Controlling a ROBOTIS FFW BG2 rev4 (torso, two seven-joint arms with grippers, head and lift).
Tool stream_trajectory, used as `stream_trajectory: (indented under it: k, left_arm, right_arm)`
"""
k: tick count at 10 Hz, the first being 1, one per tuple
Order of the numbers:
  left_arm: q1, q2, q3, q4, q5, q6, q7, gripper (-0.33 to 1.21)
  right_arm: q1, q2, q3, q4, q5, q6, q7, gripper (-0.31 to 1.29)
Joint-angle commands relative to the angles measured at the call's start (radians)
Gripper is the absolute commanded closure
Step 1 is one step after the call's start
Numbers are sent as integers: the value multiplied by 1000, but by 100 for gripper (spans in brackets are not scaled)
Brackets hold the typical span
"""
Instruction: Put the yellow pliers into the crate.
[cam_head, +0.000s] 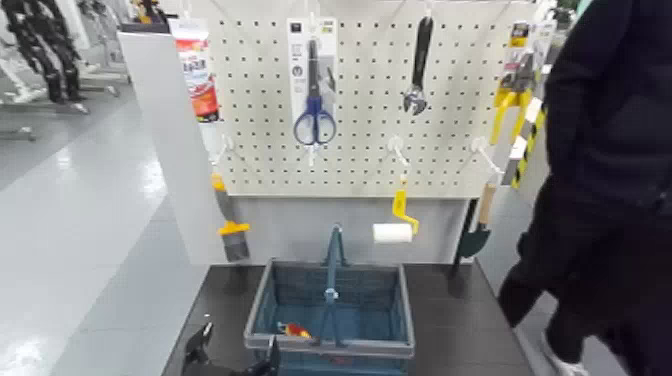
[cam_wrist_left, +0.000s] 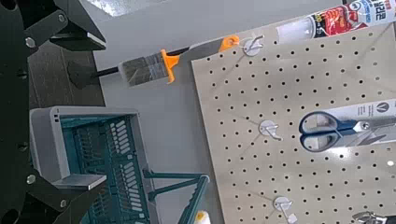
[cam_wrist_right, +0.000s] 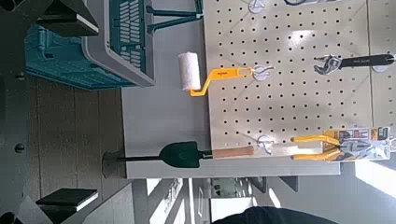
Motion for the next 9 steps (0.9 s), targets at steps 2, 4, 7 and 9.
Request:
stream_trajectory:
  k: [2, 4, 7, 9]
  left_arm:
    - [-2, 2, -1, 0, 0, 2, -1, 28]
    - [0, 2, -1, 0, 0, 2, -1, 28]
    - [0, 3, -3, -1, 0, 2, -1, 28]
    - [0, 3, -4, -1, 0, 3, -1, 28]
  right_arm:
    - [0, 25, 0, 0, 0, 0, 0, 8]
    - [2, 25, -3, -2, 0, -5, 0, 8]
    - [5, 25, -43, -35, 5, -20, 11, 8]
    - [-3, 28, -97, -85, -5, 31, 31, 8]
